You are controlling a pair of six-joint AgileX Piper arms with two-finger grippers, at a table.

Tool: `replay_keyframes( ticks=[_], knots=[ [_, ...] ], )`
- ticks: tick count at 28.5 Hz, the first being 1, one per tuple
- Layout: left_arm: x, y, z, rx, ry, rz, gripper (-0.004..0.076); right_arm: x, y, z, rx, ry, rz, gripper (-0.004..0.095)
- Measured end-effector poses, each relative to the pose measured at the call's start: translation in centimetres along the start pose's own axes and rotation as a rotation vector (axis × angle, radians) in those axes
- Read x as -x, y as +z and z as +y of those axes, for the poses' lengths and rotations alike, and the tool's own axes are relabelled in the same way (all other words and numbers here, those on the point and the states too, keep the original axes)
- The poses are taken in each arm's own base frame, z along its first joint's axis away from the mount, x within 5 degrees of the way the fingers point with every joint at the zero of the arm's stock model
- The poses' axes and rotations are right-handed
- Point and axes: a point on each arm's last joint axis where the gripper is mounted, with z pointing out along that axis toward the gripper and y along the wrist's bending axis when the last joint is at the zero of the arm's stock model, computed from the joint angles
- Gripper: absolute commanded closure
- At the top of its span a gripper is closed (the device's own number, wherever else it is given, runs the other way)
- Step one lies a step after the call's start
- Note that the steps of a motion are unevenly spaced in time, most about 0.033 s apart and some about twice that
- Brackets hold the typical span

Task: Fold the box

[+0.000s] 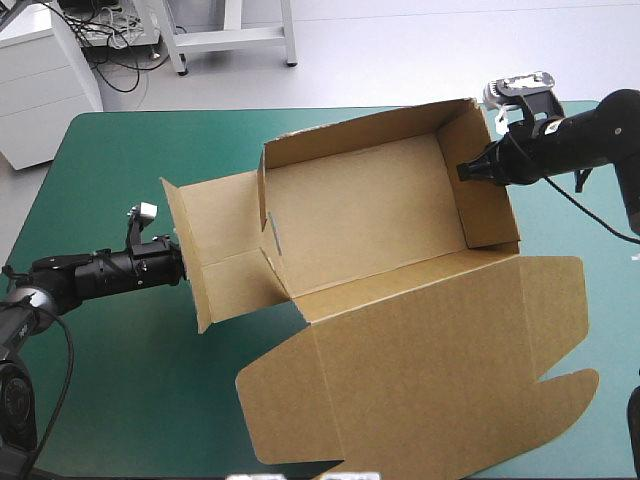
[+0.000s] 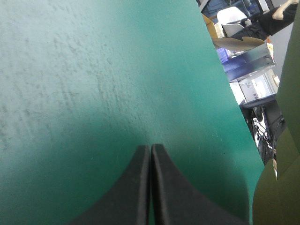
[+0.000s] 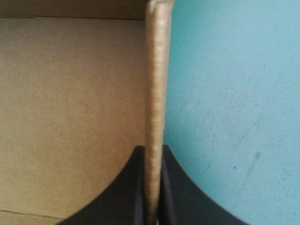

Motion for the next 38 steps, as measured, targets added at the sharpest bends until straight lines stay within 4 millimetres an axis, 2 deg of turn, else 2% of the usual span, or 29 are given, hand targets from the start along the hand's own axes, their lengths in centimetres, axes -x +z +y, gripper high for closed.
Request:
replay_keyframes(
  ticks=[3,11,19,26,32,38],
  knots=[
    [0.0,0.2,-1.4,-0.017,0.045,0.006,0.0729,0.1,0.0,-0.2,-0.03,0.003,-0.006,0.093],
    [0.2,-1.4,-4.8,-0.029,0.144,-0.047,0.0708,0.2,0.0,-0.4,-0.048,0.017,-0.023,0.0929],
    [0.6,-2.5,-8.1,-0.073,0.214,-0.123,0.0472,0.4,0.1,-0.3,-0.056,0.038,-0.043,0.0929],
    [1.3,-1.8,-11.4,-0.148,0.303,-0.096,0.037,1.1,0.9,1.7,-0.059,0.007,-0.074,0.0929],
    [2.5,-1.9,-13.3,-0.178,0.343,-0.107,0.0194,1.5,1.1,2.5,-0.063,0.014,-0.104,0.0929],
    [2.9,-1.6,-15.1,-0.218,0.37,-0.09,0.0169,1.7,1.4,3.2,-0.091,0.004,-0.121,0.0929]
  ],
)
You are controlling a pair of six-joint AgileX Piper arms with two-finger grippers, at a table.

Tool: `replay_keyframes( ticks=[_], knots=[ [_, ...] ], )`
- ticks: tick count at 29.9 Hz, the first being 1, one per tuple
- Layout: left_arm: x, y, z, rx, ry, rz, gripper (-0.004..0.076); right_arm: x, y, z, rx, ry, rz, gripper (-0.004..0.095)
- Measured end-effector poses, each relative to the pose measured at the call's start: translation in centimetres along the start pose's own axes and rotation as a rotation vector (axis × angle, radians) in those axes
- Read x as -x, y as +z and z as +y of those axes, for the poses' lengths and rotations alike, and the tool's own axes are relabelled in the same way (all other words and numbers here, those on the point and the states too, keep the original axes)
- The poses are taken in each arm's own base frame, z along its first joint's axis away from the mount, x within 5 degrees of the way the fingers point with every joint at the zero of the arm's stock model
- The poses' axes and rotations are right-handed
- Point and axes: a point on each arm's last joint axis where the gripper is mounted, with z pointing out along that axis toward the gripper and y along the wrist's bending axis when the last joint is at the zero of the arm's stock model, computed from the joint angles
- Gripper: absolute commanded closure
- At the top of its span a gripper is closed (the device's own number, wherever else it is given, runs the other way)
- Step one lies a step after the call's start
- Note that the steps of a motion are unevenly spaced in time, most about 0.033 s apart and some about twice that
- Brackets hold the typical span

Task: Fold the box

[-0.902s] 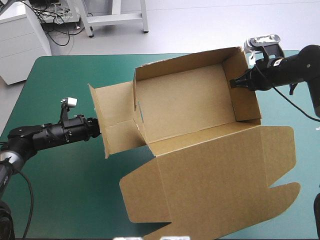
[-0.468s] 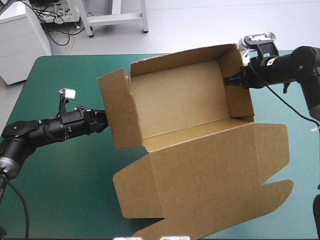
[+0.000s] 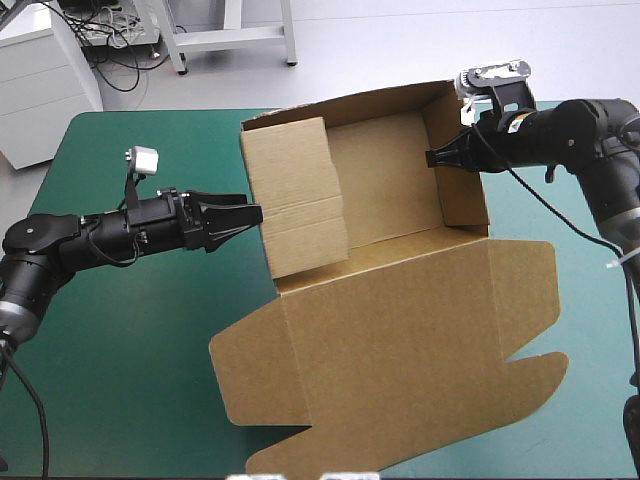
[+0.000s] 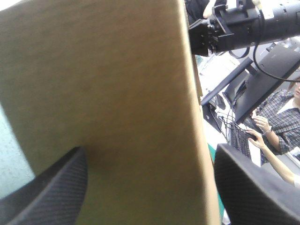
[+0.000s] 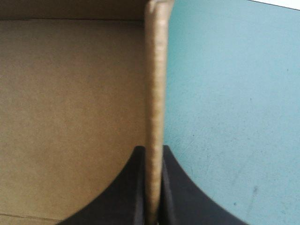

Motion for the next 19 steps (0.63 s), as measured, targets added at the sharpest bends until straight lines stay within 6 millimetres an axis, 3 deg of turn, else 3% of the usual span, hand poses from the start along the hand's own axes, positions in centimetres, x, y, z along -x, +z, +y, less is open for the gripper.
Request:
replay_keyframes(
  ticks=[12,19],
  knots=[
    [-0.2,0.1,-0.1,0.043,-0.014,0.091,0.017,0.3,0.2,0.8,-0.014,0.008,-0.031,0.0929],
    [1.2,-0.1,-0.5,0.114,-0.011,0.08,0.0213,0.3,0.3,0.9,-0.01,0.029,-0.038,0.0927]
  ],
)
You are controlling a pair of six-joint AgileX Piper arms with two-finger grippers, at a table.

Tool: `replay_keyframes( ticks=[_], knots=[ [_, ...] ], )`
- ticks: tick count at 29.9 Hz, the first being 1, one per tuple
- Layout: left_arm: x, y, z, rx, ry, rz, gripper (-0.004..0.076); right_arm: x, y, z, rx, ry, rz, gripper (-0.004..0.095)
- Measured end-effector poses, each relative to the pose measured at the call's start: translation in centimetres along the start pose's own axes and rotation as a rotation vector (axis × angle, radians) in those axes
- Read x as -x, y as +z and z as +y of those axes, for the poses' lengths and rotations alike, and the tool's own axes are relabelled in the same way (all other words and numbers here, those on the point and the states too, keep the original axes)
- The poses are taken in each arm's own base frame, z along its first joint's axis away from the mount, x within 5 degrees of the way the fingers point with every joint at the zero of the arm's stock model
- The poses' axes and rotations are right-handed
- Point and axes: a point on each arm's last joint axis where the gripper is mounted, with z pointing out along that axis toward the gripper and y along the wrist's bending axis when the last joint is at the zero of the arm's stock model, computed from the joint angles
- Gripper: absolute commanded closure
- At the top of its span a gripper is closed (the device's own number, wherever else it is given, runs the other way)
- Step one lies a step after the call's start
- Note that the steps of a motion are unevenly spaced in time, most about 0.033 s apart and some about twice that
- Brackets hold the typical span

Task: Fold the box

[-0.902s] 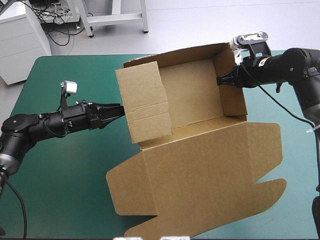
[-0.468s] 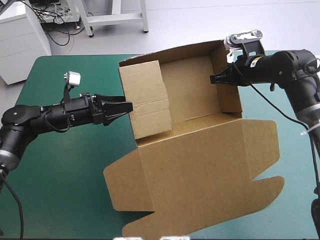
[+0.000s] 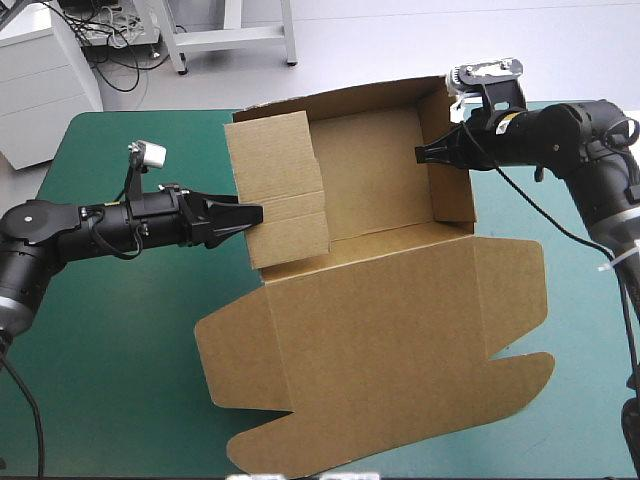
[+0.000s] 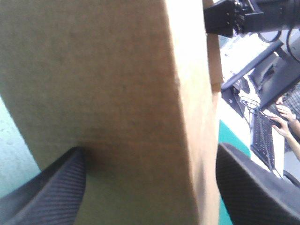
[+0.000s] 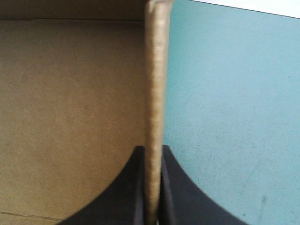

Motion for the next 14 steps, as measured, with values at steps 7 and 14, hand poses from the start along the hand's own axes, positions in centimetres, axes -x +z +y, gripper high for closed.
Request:
replay_keyframes(
  ticks=[7,14],
  knots=[
    [2.7,0.3,-2.2,0.172,0.07,0.025,0.0275,0.3,0.1,0.0,-0.003,0.034,-0.034,0.0926],
    [4.3,1.9,-4.4,0.313,0.124,0.096,0.0274,0.4,0.1,-0.1,-0.007,0.07,-0.052,0.0924]
  ],
)
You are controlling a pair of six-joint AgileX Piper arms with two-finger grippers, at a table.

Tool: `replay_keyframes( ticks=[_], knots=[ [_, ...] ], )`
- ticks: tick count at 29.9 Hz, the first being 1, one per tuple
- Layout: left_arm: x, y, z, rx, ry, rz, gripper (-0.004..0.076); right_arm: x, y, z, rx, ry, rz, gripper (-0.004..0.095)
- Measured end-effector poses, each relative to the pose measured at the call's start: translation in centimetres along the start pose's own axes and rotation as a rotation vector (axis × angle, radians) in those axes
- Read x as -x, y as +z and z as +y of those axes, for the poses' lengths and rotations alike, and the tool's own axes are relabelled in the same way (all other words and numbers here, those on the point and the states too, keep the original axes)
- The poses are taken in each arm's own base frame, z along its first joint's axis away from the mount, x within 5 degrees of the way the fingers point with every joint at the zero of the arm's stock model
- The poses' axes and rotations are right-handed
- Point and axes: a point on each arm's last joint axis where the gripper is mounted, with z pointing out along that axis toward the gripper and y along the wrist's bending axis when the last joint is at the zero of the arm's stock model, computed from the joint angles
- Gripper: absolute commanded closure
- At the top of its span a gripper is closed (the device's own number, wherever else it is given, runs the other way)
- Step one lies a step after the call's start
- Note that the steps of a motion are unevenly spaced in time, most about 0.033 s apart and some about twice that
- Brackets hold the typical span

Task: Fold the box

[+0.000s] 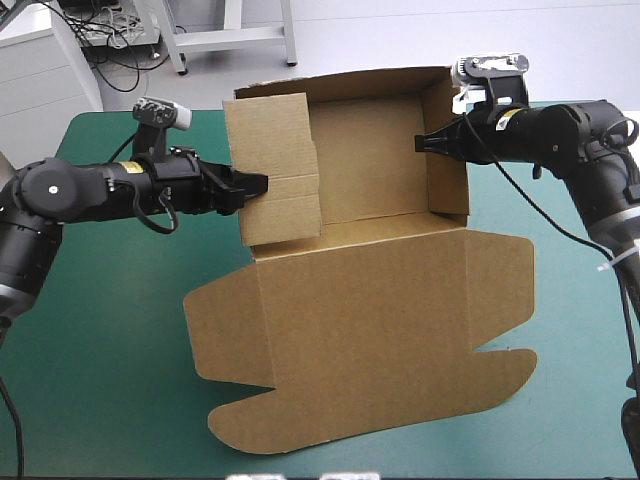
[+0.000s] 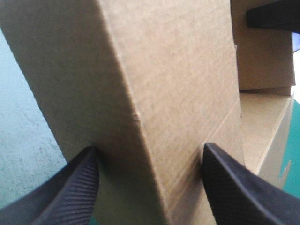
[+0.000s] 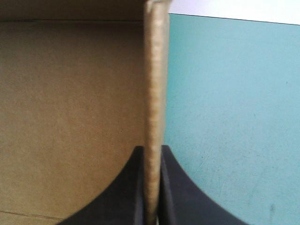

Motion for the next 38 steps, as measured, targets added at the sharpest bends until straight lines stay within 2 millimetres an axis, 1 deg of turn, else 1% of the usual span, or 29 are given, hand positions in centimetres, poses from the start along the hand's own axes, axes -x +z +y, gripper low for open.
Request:
replay_keyframes(
  ticks=[5,10,14,20,23,26,29,32,33,35,36,38],
  knots=[
    [1.1,2.1,-0.9,0.07,0.005,0.058,0.0274,0.0,0.1,-0.2,-0.017,0.014,-0.005,0.0924],
    [1.8,4.1,-1.2,0.197,0.011,0.109,0.0275,0.1,0.1,-0.3,-0.028,0.026,-0.008,0.0924],
    [2.1,5.1,-2.1,0.278,0.014,0.117,0.0278,0.1,0.2,-0.3,-0.031,0.037,-0.011,0.0923],
    [2.1,5.9,-3.5,0.394,0.044,0.11,0.0318,0.0,0.2,-0.5,-0.053,0.053,-0.002,0.0924],
    [2.1,6.3,-3.7,0.418,0.022,0.101,0.0318,-0.1,0.2,-0.6,-0.057,0.063,0.003,0.0924],
    [2.0,6.8,-3.4,0.435,-0.018,0.102,0.0343,-0.1,0.2,-0.5,-0.055,0.068,0.006,0.0925],
    [1.9,7.4,-3.2,0.445,-0.046,0.103,0.0416,-0.1,0.2,-0.5,-0.051,0.071,0.012,0.0925],
    [1.9,7.9,-3.0,0.45,-0.062,0.108,0.0524,-0.2,0.2,-0.5,-0.057,0.067,0.022,0.0925],
    [2.0,8.0,-3.0,0.451,-0.067,0.108,0.0571,-0.2,0.2,-0.6,-0.059,0.066,0.024,0.0926],
    [1.9,8.3,-3.0,0.452,-0.08,0.112,0.063,-0.3,0.2,-0.7,-0.068,0.062,0.029,0.0925],
    [1.9,8.4,-2.9,0.451,-0.083,0.115,0.0676,-0.3,0.1,-0.8,-0.073,0.062,0.033,0.0925],
    [1.8,8.9,-2.7,0.452,-0.089,0.125,0.0724,-0.4,0.1,-1.0,-0.083,0.055,0.044,0.0925]
  ],
)
